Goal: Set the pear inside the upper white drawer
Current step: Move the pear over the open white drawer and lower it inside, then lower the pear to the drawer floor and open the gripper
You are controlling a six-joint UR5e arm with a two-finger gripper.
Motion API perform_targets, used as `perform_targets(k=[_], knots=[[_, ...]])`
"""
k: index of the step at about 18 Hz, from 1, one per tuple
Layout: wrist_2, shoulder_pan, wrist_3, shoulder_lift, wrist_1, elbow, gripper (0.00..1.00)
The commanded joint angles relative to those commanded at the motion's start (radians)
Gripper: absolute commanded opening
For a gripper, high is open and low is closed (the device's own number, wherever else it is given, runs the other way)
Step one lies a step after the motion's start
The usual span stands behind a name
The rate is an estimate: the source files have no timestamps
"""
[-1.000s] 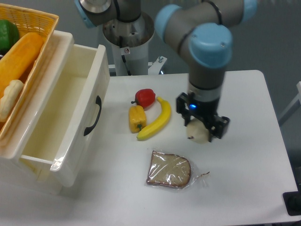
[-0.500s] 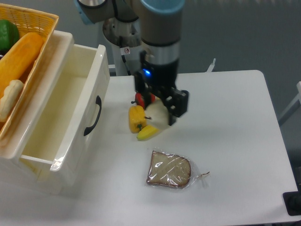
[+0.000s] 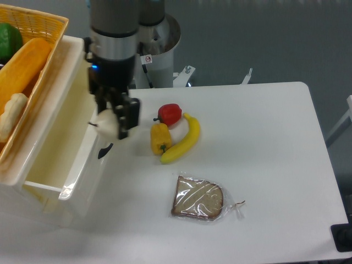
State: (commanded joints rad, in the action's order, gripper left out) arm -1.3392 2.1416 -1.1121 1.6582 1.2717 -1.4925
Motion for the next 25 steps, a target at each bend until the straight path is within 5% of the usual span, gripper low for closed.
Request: perform_targets(k=[13, 25], knots=[[0.021, -0.051, 0.011, 0.002, 0.0, -0.048, 0.2], [0.021, -0.046, -0.003, 0.002, -0.002, -0.077, 0.48]])
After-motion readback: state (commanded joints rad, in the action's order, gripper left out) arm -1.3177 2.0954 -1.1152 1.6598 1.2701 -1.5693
